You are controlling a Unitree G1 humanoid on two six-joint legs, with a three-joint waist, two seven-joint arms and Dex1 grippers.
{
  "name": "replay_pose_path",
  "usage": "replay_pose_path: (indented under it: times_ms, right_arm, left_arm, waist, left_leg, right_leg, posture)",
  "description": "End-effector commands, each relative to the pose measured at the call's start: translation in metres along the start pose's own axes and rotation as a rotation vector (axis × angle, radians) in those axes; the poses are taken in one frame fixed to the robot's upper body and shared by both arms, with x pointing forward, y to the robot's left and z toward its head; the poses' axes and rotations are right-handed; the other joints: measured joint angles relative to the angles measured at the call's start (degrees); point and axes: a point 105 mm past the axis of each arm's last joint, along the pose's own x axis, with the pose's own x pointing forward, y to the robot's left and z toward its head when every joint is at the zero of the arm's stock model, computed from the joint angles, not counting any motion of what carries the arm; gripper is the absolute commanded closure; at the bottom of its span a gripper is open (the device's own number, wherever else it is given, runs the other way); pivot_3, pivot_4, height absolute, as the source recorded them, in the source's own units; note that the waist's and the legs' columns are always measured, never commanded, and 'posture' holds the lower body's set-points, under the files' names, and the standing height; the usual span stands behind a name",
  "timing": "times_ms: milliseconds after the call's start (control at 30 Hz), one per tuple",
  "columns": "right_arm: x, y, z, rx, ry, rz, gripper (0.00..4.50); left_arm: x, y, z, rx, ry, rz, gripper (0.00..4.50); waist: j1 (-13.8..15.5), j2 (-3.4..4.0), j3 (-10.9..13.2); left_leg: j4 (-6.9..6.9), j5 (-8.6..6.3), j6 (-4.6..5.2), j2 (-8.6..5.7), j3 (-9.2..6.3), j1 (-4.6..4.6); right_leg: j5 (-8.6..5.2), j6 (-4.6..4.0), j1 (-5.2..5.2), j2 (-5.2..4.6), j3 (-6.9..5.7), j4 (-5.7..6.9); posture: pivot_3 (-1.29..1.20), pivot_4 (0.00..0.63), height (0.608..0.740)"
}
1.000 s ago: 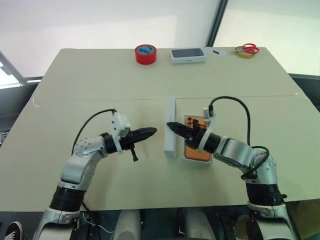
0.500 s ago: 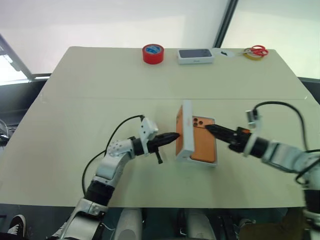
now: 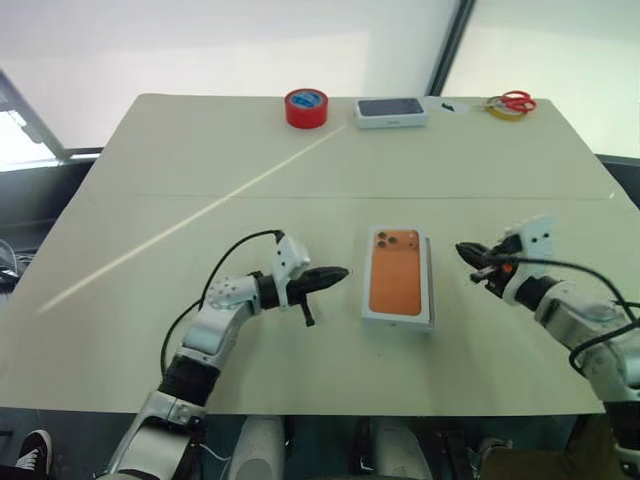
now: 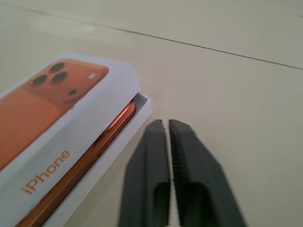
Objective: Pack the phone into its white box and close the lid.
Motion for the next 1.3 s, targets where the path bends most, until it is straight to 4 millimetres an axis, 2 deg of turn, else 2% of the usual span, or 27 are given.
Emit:
replay_pose_path:
  times_ms: [33, 167, 333, 467, 567, 700, 833, 967, 1033, 1167, 1300]
  right_arm:
    - [0.000, 0.014, 0.015, -0.107, -0.065, 0.046, 4.46]
    - [0.000, 0.021, 0.010, -0.168, -0.043, 0.080, 4.46]
    - [-0.003, 0.024, 0.009, -0.196, -0.036, 0.091, 4.46]
    - [-0.005, 0.024, 0.008, -0.222, -0.028, 0.089, 4.46]
    - [-0.006, 0.028, 0.005, -0.251, -0.008, 0.106, 4.46]
    - [-0.009, 0.026, -0.003, -0.279, 0.021, 0.100, 4.46]
    - [-0.011, 0.021, -0.011, -0.299, 0.054, 0.086, 4.46]
    - [-0.010, 0.018, -0.008, -0.300, 0.048, 0.077, 4.46]
    - [-0.009, 0.018, -0.007, -0.319, 0.046, 0.080, 4.46]
    - [-0.007, 0.020, -0.009, -0.319, 0.053, 0.086, 4.46]
    - [-0.006, 0.019, -0.019, -0.359, 0.104, 0.090, 4.46]
  left_arm:
    - [0.016, 0.008, -0.008, 0.034, 0.080, 0.023, 4.50]
    - [0.046, -0.002, -0.004, -0.024, 0.037, -0.023, 4.50]
    - [0.063, -0.014, -0.006, -0.030, 0.075, -0.081, 4.50]
    - [0.074, -0.021, 0.003, -0.008, 0.042, -0.119, 4.50]
    - [0.077, -0.017, 0.019, 0.002, -0.002, -0.106, 4.50]
    - [0.077, -0.015, 0.026, 0.005, -0.028, -0.096, 4.50]
    - [0.077, -0.014, 0.026, 0.020, -0.036, -0.079, 4.50]
    - [0.076, -0.010, 0.021, 0.079, 0.012, -0.064, 4.50]
    - [0.075, -0.013, 0.023, 0.029, -0.025, -0.076, 4.50]
    - [0.075, -0.013, 0.019, 0.072, 0.011, -0.074, 4.50]
    - [0.079, -0.012, 0.025, 0.011, -0.035, -0.055, 4.50]
  waist:
    - [-0.1, 0.00, 0.0]
    - [0.1, 0.00, 0.0]
    - [-0.1, 0.00, 0.0]
    - [0.0, 0.02, 0.0]
    - [0.0, 0.01, 0.0]
    - [-0.1, 0.01, 0.0]
    - [-0.1, 0.01, 0.0]
    - [-0.1, 0.01, 0.0]
    - [-0.1, 0.01, 0.0]
    - [-0.1, 0.01, 0.0]
    - [-0.1, 0.01, 0.0]
  left_leg:
    - [0.01, 0.00, 0.00, 0.00, 0.00, 0.00]
    - [0.01, -0.01, 0.02, -0.03, -0.01, 0.00]
    - [0.01, -0.03, 0.05, -0.04, 0.00, 0.02]
    - [0.02, -0.03, 0.04, -0.04, 0.00, 0.05]
    - [0.04, -0.03, 0.05, -0.05, -0.01, 0.04]
    - [0.04, -0.03, 0.05, -0.06, -0.01, 0.03]
    - [0.03, -0.03, 0.05, -0.06, -0.01, 0.04]
    - [0.03, -0.03, 0.05, -0.06, -0.01, 0.04]
    - [0.03, -0.03, 0.05, -0.06, 0.00, 0.04]
    - [0.03, -0.03, 0.05, -0.06, 0.00, 0.04]
    - [0.05, -0.03, 0.05, -0.06, 0.00, 0.04]
  right_leg:
    - [0.00, 0.00, 0.00, 0.00, 0.00, -0.01]
    - [0.00, 0.01, 0.11, -0.03, 0.00, -0.06]
    - [0.03, 0.06, 0.14, -0.04, 0.00, -0.05]
    - [0.03, 0.07, 0.16, -0.04, 0.00, -0.05]
    - [0.03, 0.06, 0.18, -0.07, 0.00, -0.06]
    - [0.03, 0.06, 0.17, -0.07, 0.00, -0.06]
    - [0.03, 0.07, 0.17, -0.07, 0.00, -0.06]
    - [0.03, 0.07, 0.16, -0.07, 0.00, -0.05]
    - [0.03, 0.07, 0.17, -0.07, 0.00, -0.05]
    - [0.03, 0.07, 0.16, -0.07, 0.00, -0.05]
    - [0.03, 0.07, 0.17, -0.07, 0.00, -0.05]
  posture:
    - [0.00, 0.150, 0.740]
    - [0.00, 0.150, 0.740]
    - [0.00, 0.150, 0.740]
    - [0.00, 0.150, 0.740]
    - [0.00, 0.150, 0.740]
    - [0.00, 0.150, 0.740]
    - [0.00, 0.150, 0.740]
    - [0.00, 0.150, 0.740]
    - [0.00, 0.150, 0.740]
    - [0.00, 0.150, 0.740]
    - [0.00, 0.150, 0.740]
